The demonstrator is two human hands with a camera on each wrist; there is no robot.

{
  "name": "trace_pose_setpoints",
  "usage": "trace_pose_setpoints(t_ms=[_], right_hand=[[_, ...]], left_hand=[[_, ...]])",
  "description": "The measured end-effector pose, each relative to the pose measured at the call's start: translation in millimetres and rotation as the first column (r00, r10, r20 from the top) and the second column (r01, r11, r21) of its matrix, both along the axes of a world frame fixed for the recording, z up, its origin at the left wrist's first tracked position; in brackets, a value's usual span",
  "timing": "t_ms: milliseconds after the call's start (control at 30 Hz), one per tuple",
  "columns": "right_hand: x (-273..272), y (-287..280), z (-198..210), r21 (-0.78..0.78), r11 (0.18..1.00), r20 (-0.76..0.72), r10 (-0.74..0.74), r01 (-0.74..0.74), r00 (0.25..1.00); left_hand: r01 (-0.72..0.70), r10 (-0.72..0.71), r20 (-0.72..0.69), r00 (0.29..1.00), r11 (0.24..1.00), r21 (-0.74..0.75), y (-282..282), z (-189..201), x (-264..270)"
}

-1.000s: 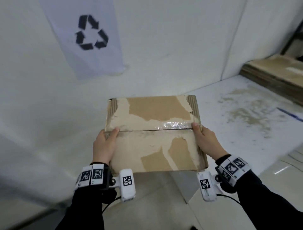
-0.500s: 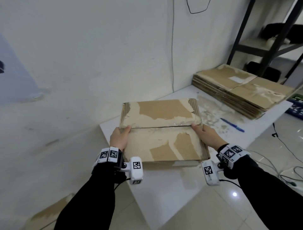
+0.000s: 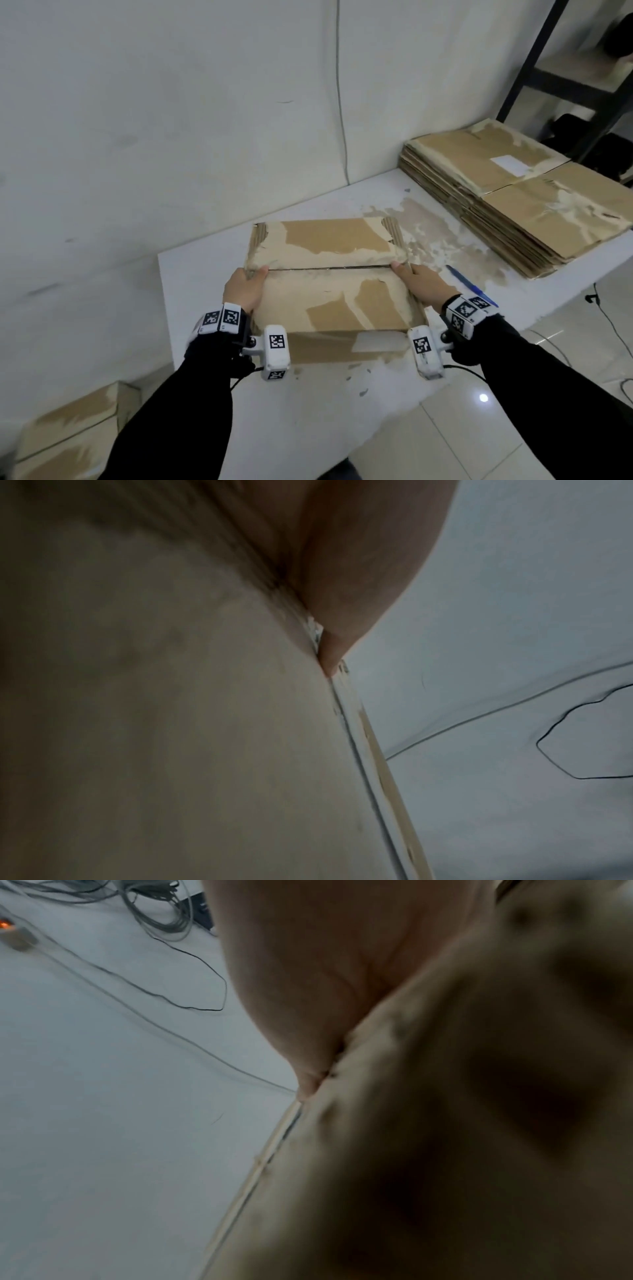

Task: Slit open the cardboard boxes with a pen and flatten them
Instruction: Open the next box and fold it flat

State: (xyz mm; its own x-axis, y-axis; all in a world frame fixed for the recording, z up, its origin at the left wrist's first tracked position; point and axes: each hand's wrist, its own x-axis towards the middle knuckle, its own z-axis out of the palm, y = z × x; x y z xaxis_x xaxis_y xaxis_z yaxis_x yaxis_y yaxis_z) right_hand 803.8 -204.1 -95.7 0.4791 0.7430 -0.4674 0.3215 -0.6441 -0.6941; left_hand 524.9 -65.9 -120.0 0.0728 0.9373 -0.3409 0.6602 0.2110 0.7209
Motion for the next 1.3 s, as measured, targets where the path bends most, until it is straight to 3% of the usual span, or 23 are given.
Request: trace_pose_setpoints(t_ms=[100,233,400,467,533,600,667,800,933,1033,1100,1167,1200,1233,1300], right_hand=[[8.4,8.1,-6.1,0.025,0.992,-0.154,-0.122,0.127,0.98],[13.1,9.0,-14.7,0.054,0.946,-0.336,-0.284,0.319,0.898],[-0.8,-10.6,-28.2,0.055,0.946,-0.6,-0.224,0.318,0.769],[2.8,-12.1,-36.5,0.106,0.951,-0.561,-0.184,0.29,0.807],[20.1,-6.6,-48.3,0.233,0.931,-0.4,-0.171,0.28,0.9],[44.3,1.6,-53.5,0.38,0.883,-0.298,-0.166,0.277,0.94],[68.5,11.7,-56.2,0.444,0.852,-0.311,-0.143,0.277,0.94],[107.5,23.9,-61.5,0.312,0.937,-0.465,0.007,0.156,0.885],[132.9,18.0,-59.4,0.388,0.921,-0.387,0.123,0.04,0.914],[152.5,9.8,-66.4,0.477,0.862,-0.414,0.047,0.173,0.909],[159.3,9.2,-72.8,0.333,0.896,-0.621,-0.027,0.294,0.783],[160.9,11.4,-77.0,0.148,0.953,-0.8,-0.041,0.264,0.598],[160.3,12.3,-76.5,0.129,0.958,-0.813,-0.046,0.257,0.581],[159.0,13.5,-73.6,0.165,0.947,-0.783,-0.044,0.275,0.62],[158.2,11.8,-55.1,0.378,0.882,-0.628,0.023,0.28,0.778]], left_hand=[[0.076,-0.076,-0.089,0.993,0.997,-0.005,24.7,11.6,16.3],[0.209,-0.162,-0.272,0.948,0.966,0.15,52.0,53.0,55.5],[0.398,-0.39,-0.08,0.917,0.892,0.214,12.7,85.6,126.8],[0.547,-0.543,-0.063,0.837,0.831,0.099,-23.8,77.3,160.5],[0.651,-0.634,-0.263,0.727,0.759,-0.029,-54.1,57.2,187.9],[0.677,-0.62,-0.461,0.634,0.734,-0.056,-73.9,36.3,205.4],[0.653,-0.536,-0.585,0.609,0.758,-0.014,-85.7,15.9,217.3],[0.534,-0.288,-0.711,0.641,0.833,0.144,-96.1,-2.1,236.3],[0.549,-0.282,-0.734,0.618,0.823,0.146,-97.5,-2.2,238.6],[0.567,-0.277,-0.703,0.655,0.795,0.215,-102.8,6.2,235.7],[0.555,-0.266,-0.677,0.686,0.793,0.251,-104.7,10.2,241.6],[0.551,-0.279,-0.625,0.729,0.781,0.293,-106.7,7.6,250.0],[0.545,-0.285,-0.58,0.763,0.767,0.34,-109.0,4.7,253.2],[0.518,-0.276,-0.515,0.811,0.748,0.415,-112.1,3.3,254.5],[0.363,-0.251,-0.266,0.931,0.727,0.584,-115.9,4.1,252.8]])
